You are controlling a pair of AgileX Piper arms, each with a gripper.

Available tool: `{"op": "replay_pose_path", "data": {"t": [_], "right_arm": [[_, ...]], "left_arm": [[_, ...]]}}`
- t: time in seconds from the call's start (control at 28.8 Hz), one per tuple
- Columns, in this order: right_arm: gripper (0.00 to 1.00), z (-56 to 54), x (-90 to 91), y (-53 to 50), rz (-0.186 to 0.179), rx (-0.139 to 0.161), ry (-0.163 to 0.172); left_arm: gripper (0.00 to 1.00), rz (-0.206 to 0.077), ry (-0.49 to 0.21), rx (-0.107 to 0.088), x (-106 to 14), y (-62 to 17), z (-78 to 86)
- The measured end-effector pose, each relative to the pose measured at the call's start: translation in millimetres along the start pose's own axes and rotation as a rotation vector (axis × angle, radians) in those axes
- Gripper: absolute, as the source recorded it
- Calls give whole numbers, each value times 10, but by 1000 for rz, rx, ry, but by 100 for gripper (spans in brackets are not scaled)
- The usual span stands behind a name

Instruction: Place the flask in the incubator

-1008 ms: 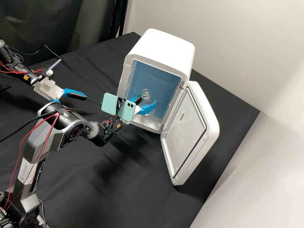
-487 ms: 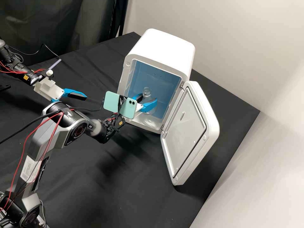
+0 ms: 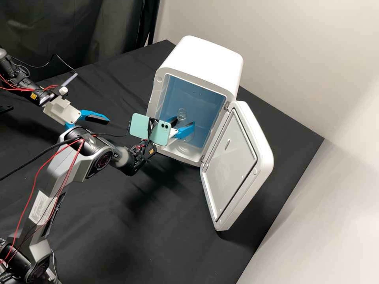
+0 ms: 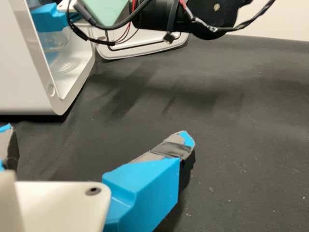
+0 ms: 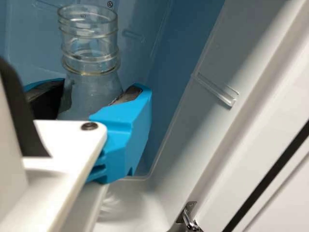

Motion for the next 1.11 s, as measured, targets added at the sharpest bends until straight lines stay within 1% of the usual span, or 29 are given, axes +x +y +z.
{"op": "replay_pose_path", "data": {"t": [0.03, 0.14, 0.17, 0.28, 0.35, 0.45, 0.52, 0.63, 0.7, 0.76, 0.83, 0.9, 1.11], "right_arm": [[0, -2, 19, 6, 4, 0, 2], [0, -5, 80, -38, -6, 1, 2], [0, -16, 98, -43, -9, 1, 4], [0, -19, 154, -91, -30, 1, -1], [0, -26, 185, -112, -38, 2, -1], [0, -40, 241, -114, -34, 4, 4], [0, -58, 292, -143, -41, 6, 6], [0, -89, 360, -150, -40, 16, 4], [0, -108, 406, -164, -43, 21, 3], [0, -114, 464, -157, -32, 26, 5], [0, -115, 502, -164, -31, 34, -2], [0, -108, 536, -172, -34, 42, -11], [0, -96, 651, -177, -31, 67, -31]], "left_arm": [[100, -2, 1, 0, 0, -1, -1], [100, -2, 1, 0, 0, -1, -1], [100, -6, 3, 0, 0, -5, -2], [100, -12, 5, 0, 0, -11, -5], [100, -9, 5, 1, 1, 0, -3], [100, -4, 4, 2, -5, 10, 0], [100, -3, 4, 2, -7, 13, 1], [100, -4, 4, 9, -8, 14, 1], [100, -1, 4, 10, -6, 24, 2], [100, 5, 4, 10, 1, 39, 2], [100, 6, 4, 10, 2, 43, 2], [100, 1, 8, 8, 2, 38, -1], [100, -21, 15, 9, 2, 18, -5]]}}
